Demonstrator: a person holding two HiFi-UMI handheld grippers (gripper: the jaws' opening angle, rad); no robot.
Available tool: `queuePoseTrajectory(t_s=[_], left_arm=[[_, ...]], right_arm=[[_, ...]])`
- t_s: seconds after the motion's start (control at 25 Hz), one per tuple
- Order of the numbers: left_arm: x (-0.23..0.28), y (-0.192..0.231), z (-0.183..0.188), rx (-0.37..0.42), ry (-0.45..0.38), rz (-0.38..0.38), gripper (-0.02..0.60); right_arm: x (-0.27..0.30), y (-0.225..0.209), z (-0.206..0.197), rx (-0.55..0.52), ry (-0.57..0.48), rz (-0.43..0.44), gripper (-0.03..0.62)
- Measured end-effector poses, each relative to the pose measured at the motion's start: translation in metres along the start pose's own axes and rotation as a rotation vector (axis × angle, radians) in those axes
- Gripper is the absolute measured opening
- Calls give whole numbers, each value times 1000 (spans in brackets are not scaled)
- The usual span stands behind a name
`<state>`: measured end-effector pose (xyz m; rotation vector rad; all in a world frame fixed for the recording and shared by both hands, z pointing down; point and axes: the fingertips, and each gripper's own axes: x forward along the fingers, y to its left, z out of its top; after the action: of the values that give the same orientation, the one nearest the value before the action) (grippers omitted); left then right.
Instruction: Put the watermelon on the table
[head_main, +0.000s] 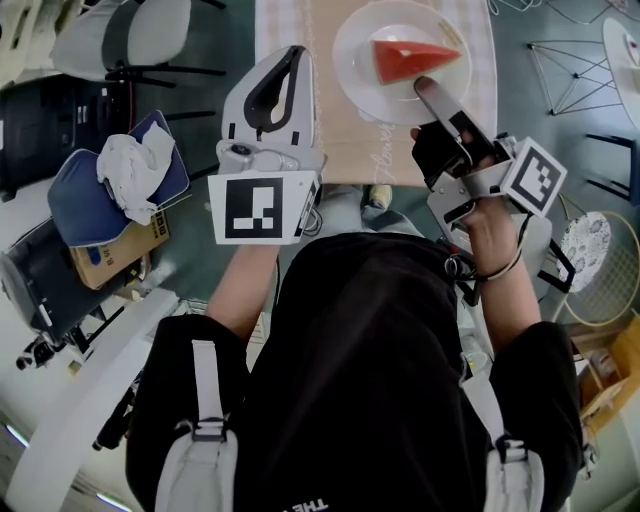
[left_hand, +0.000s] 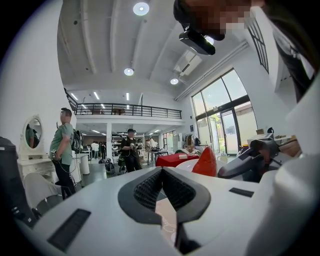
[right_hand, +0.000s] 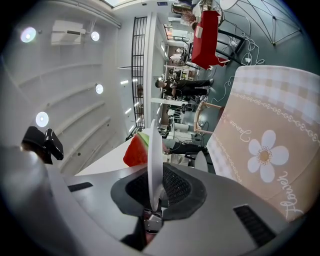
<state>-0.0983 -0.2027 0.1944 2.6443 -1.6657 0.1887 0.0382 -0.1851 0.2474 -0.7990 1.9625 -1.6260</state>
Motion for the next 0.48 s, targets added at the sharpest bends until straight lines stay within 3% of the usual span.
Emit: queuePoseTrajectory(t_s=[0.24,0.48], left_arm=[[19,22,-20,-32,13,-17,8],[28,17,-32,-38,29,-38,8]], right_arm=[[21,-18,-1,24,-8,-6,29],[17,-28,4,35,-28,8,29]])
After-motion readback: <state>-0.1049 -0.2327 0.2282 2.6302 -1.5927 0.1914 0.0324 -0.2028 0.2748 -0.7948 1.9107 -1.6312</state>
